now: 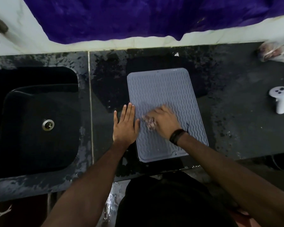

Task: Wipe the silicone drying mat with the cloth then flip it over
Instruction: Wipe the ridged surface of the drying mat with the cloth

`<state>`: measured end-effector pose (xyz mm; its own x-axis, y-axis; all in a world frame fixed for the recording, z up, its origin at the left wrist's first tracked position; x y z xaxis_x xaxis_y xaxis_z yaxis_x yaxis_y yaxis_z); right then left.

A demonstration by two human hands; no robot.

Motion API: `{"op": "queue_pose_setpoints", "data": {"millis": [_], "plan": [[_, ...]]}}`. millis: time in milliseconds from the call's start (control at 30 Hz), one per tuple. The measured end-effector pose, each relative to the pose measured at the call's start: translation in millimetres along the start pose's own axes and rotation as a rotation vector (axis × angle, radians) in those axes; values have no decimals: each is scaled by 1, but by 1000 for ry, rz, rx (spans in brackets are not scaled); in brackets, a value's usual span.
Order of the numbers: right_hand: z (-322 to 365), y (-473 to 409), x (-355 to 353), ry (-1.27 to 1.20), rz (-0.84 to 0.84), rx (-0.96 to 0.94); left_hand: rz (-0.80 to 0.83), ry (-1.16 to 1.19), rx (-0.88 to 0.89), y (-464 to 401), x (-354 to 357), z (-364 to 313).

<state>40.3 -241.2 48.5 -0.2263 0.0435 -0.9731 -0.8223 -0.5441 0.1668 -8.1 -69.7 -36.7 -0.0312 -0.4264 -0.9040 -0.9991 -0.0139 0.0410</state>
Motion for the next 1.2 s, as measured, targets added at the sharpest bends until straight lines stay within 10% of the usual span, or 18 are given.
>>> {"op": "queue_pose_setpoints", "data": {"millis": [300,633,1000,1200], "plan": [[13,-175,-24,222,-61,74,13,39,-33,-1,1,0],[-89,-159,-36,454,66,217,9,14,-22,-1,1,0],[16,-194,-26,420,-21,-11,44,32,-27,-4,-1,0],[-79,-163,-39,417,36,193,33,46,-25,-3,-2,-1]]}}
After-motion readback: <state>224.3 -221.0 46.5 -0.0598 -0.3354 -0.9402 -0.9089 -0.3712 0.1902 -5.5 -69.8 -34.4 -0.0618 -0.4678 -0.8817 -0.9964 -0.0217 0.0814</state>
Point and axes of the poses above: each hand's wrist, its own y-axis away from the middle knuckle, its own x-axis out of the palm, z = x × y, the point moved 3 cm from there along -y, towards the middle knuckle, and after that the axes turned 7 degrees about y, right-handed, at the moved point
